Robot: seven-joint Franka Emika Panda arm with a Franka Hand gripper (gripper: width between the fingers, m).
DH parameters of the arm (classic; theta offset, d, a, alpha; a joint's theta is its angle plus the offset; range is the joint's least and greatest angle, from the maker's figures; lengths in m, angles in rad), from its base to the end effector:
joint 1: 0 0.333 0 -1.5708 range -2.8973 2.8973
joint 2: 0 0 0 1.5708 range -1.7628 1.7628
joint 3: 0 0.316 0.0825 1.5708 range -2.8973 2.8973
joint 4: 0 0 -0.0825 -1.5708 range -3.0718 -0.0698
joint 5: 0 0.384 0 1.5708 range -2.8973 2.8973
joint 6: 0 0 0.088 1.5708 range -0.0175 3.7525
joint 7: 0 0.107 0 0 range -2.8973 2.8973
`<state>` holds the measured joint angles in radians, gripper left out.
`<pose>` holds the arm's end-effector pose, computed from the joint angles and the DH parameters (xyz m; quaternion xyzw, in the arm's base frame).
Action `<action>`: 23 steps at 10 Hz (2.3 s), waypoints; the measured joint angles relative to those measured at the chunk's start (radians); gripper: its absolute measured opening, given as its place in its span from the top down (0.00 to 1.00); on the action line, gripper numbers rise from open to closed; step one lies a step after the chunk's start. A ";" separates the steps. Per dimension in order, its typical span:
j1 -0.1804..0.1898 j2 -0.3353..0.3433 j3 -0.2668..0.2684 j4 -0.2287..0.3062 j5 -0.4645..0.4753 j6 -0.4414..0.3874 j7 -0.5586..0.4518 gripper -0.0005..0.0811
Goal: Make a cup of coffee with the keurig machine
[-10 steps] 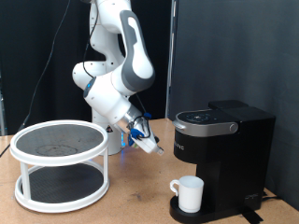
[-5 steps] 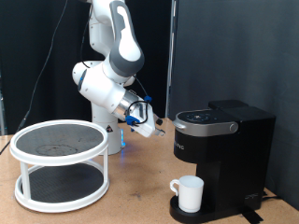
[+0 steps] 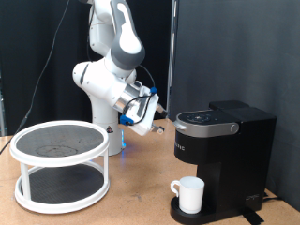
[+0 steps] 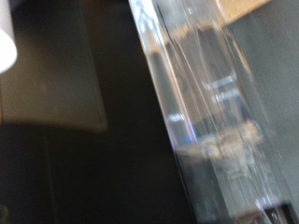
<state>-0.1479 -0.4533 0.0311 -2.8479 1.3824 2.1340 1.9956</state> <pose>0.3433 0.0016 0.3248 -0.0209 0.8688 0.4486 0.2083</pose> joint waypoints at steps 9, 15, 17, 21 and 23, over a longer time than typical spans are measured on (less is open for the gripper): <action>-0.003 -0.325 -0.011 0.037 -0.131 -0.138 0.335 0.09; -0.008 -0.401 0.046 0.104 -0.222 -0.102 0.394 0.09; -0.021 -0.386 0.129 0.174 -0.372 -0.041 0.409 0.09; -0.071 -0.220 0.218 0.377 -0.745 -0.161 0.422 0.09; -0.070 -0.228 0.225 0.366 -0.730 -0.119 0.421 0.09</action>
<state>-0.2177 -0.6809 0.2565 -2.4822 0.6520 2.0151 2.4165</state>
